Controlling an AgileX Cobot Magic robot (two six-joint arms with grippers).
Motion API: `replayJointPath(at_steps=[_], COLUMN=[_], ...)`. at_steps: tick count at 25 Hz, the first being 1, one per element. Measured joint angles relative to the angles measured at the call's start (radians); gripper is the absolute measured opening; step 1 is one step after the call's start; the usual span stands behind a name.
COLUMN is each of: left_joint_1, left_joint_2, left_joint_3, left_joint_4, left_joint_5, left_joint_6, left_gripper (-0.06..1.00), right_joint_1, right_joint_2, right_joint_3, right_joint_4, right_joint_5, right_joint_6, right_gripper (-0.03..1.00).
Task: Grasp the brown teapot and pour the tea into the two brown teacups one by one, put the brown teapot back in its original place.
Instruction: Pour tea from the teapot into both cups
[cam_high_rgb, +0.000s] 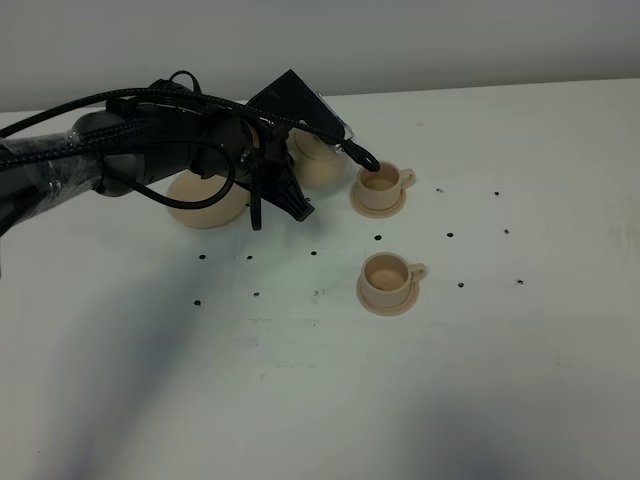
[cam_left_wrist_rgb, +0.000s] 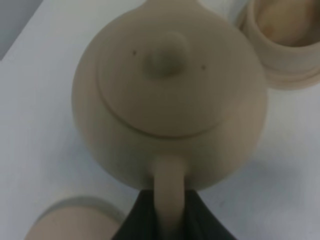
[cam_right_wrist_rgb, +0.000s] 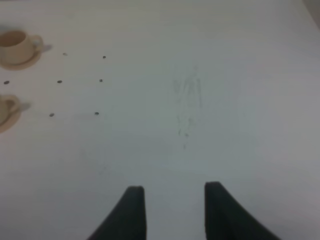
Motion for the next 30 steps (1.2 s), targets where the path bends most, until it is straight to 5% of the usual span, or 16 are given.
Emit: replayJointPath(at_steps=[30], left_joint_1=[-0.007], left_joint_2=[-0.013], left_joint_3=[0.081], left_joint_4=[0.18], left_joint_5=[-0.115], left_joint_6=[-0.009], left_gripper=[0.08], right_joint_1=[0.0], right_joint_2=[0.0], right_joint_3=[0.0], right_joint_4=[0.0], right_joint_5=[0.0], right_joint_6=[0.0], right_gripper=[0.31])
